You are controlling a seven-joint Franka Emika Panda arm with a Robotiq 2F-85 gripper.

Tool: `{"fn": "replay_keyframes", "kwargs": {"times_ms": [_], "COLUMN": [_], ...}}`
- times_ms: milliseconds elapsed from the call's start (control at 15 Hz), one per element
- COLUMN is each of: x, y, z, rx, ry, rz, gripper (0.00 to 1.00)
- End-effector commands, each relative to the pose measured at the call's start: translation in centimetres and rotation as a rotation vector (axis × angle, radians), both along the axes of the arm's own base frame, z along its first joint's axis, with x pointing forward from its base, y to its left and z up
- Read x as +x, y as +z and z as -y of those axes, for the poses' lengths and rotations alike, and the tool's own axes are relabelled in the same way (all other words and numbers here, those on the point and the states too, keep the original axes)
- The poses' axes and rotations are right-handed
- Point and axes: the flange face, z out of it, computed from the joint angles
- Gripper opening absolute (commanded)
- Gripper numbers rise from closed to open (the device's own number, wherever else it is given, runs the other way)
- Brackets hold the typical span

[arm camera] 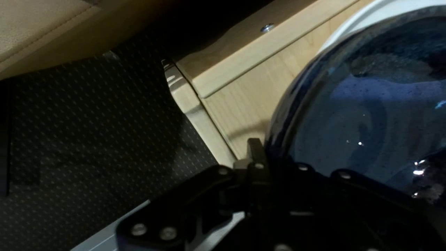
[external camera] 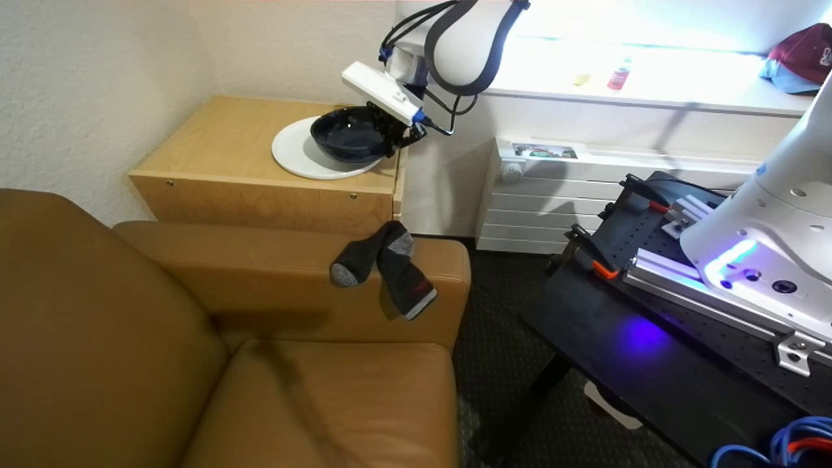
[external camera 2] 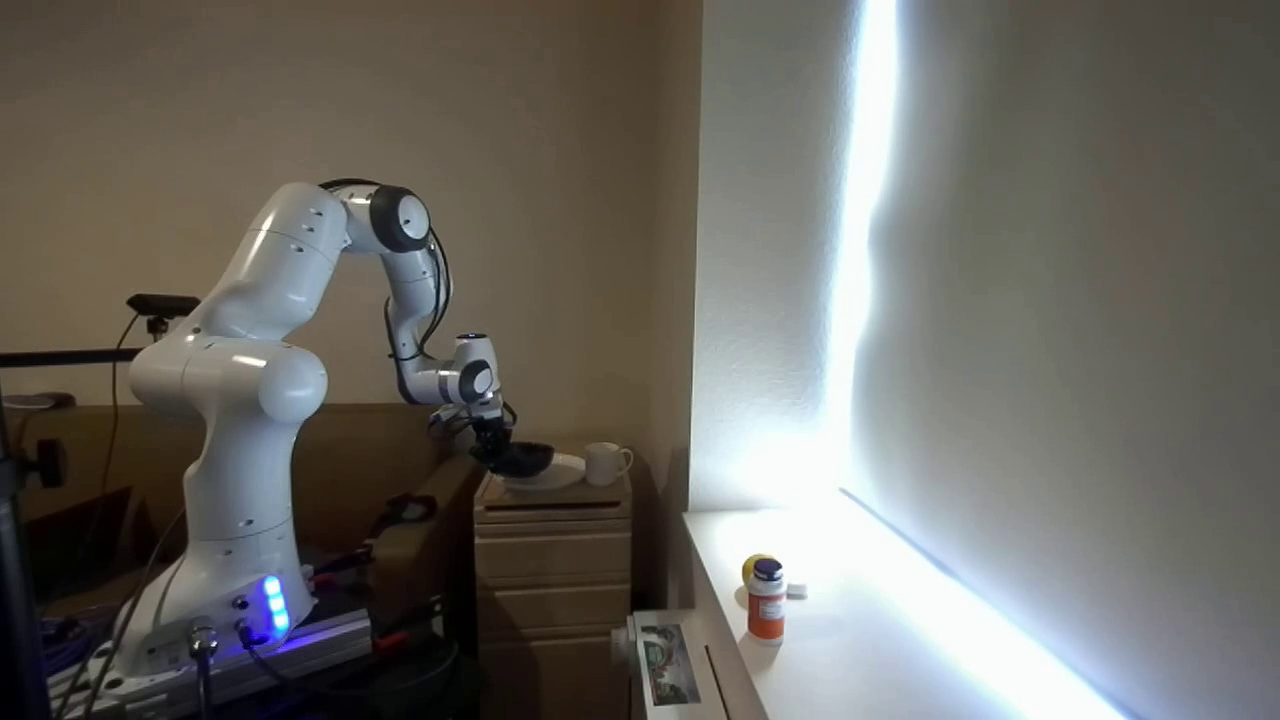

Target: Put the mug on the nightstand and put the lemon in the bowl on the plate

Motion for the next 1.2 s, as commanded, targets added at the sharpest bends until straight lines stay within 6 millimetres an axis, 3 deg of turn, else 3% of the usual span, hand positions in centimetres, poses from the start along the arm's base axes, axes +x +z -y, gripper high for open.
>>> {"fn": "replay_keyframes", "kwargs": {"times_ms": [0,267,667,867,1133], "x": [3.0,4.6,5.3,6.1,7.0], "y": [1.0,1.0,-1.6,-1.8,-2.0], "z": [0.3,-0.1,-2.6,-3.3,-2.7], "rx": [0.062,0.048,-0.041,-0.053,-0.026], "ry": [-0.03,-0.033,0.016,0.019,-0.001], "rz": [0.033,0.049,0.032,0.054,0.055], "gripper": [0.02,0.02,0.02,0.02,0.02]}}
